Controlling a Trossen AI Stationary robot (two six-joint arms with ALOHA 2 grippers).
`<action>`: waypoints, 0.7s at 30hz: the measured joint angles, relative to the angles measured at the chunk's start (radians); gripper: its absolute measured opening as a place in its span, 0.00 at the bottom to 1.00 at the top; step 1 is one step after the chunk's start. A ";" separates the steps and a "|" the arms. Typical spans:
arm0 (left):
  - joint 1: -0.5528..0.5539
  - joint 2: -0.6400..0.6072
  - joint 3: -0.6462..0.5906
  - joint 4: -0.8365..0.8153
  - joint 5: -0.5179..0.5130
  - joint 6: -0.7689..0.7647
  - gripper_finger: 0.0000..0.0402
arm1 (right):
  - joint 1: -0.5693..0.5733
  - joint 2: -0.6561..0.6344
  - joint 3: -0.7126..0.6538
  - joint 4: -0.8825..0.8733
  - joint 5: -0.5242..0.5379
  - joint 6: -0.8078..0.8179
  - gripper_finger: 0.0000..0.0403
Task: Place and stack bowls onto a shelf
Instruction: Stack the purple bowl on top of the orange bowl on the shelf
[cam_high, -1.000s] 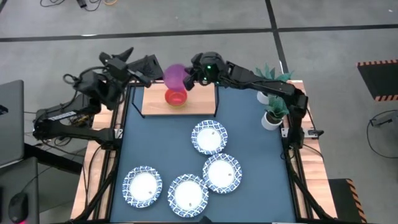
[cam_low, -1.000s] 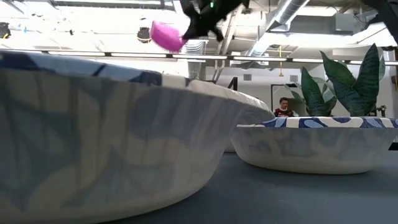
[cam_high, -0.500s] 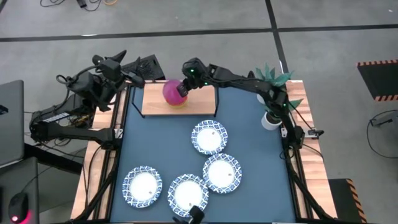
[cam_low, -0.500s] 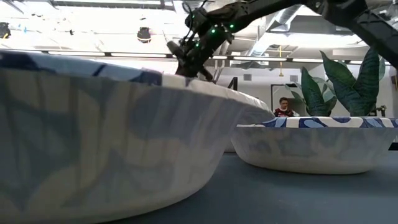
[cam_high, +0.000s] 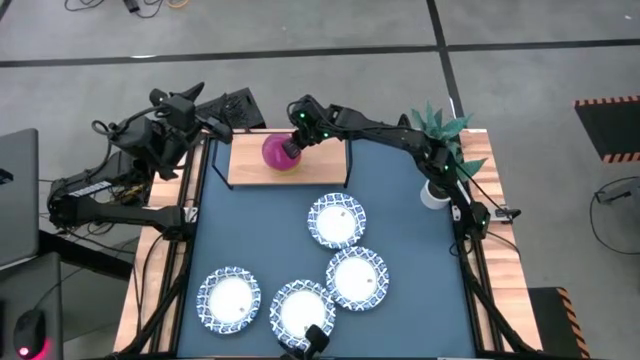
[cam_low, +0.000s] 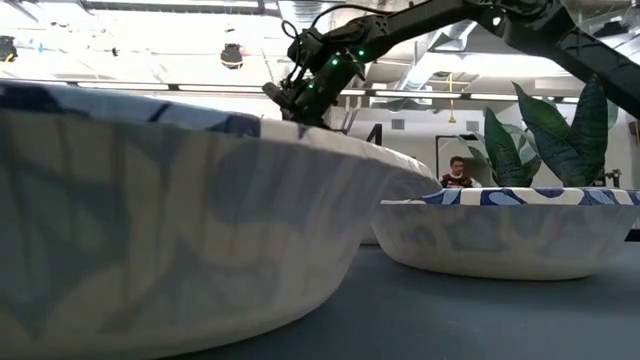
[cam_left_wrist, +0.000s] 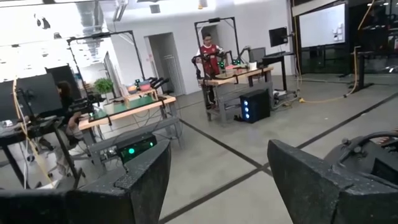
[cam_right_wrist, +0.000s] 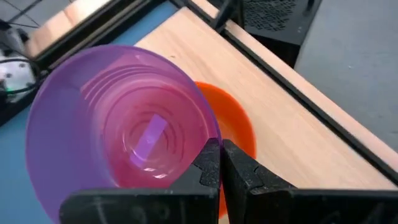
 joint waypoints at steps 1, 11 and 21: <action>0.000 0.000 0.000 -0.001 -0.001 0.000 0.63 | -0.004 0.000 0.000 -0.001 0.002 0.000 0.06; 0.000 0.000 0.000 -0.002 -0.020 0.001 0.63 | -0.039 0.000 0.000 -0.027 0.007 0.004 0.06; 0.000 0.000 0.000 -0.002 -0.023 -0.008 0.63 | -0.039 0.000 -0.001 -0.030 0.007 0.005 0.06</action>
